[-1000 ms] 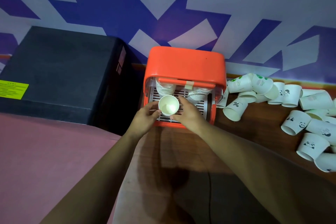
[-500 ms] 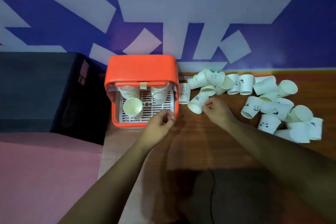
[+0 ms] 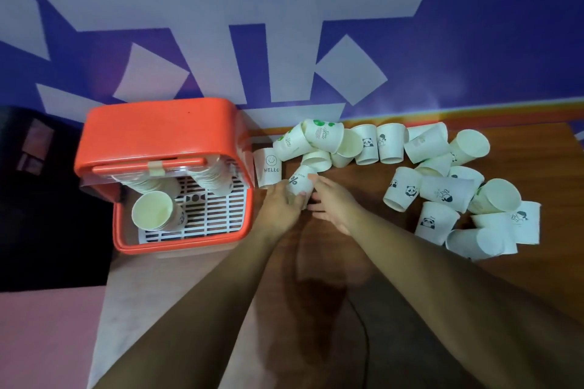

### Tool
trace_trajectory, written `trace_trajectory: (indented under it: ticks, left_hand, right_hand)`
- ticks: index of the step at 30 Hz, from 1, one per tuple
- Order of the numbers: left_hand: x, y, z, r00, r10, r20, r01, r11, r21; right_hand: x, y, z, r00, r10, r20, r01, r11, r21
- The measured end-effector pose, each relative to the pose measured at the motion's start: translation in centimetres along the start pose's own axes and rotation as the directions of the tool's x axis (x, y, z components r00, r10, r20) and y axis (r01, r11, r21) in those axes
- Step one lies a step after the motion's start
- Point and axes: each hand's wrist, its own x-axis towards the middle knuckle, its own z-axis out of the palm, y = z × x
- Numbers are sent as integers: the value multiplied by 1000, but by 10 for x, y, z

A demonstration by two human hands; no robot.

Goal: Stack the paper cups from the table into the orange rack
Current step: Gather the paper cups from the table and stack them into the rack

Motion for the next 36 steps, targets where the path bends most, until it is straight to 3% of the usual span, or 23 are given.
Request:
trace_trajectory:
  ticks: [3, 8, 11, 14, 16, 18, 21, 25, 27, 30, 33, 36]
  left_hand:
    - [-5, -9, 0, 998, 59, 26, -59, 998, 17]
    - [-30, -25, -15, 940, 316, 128, -303, 946, -117]
    - [-27, -26, -21, 931, 364, 31, -359, 928, -97]
    - [-22, -19, -26, 944, 316, -100, -331, 909, -255]
    - [-21, -17, -27, 960, 246, -133, -277, 898, -343]
    - [-19, -21, -27, 975, 187, -123, -219, 907, -360]
    - [-18, -29, -21, 976, 185, -114, -204, 962, -180]
    - [-25, -28, -11, 962, 272, -31, -274, 959, -79]
    - [-28, -27, -11, 937, 300, 177, -285, 953, -105]
    - [-32, -27, -14, 828, 260, 496, -298, 954, -2]
    - [-32, -35, -9, 807, 259, 531, -388, 910, 147]
    - [-31, -46, 0, 827, 318, 463, -448, 872, 200]
  right_hand:
    - [-7, 0, -9, 1000, 24, 20, -26, 992, 121]
    - [-25, -17, -32, 977, 173, 124, -194, 964, 181]
    - [-32, -32, -38, 954, 192, 230, -238, 952, 193]
    - [-33, -47, -40, 937, 185, 296, -225, 968, 107]
    - [-30, -60, -41, 967, 149, 208, -160, 986, 36]
    - [-17, -69, -44, 1000, 15, -25, -16, 998, -57]
    - [3, -79, -46, 924, -200, -324, 103, 950, -294]
    - [25, -85, -42, 909, -192, -370, 75, 948, -309]
    - [36, -89, -42, 903, -137, -407, 43, 972, -230]
    - [47, -93, -43, 902, -122, -414, 59, 985, -162]
    - [42, -97, -43, 914, -132, -385, 112, 991, -76]
    - [30, -93, -48, 937, -178, -301, 179, 984, -26]
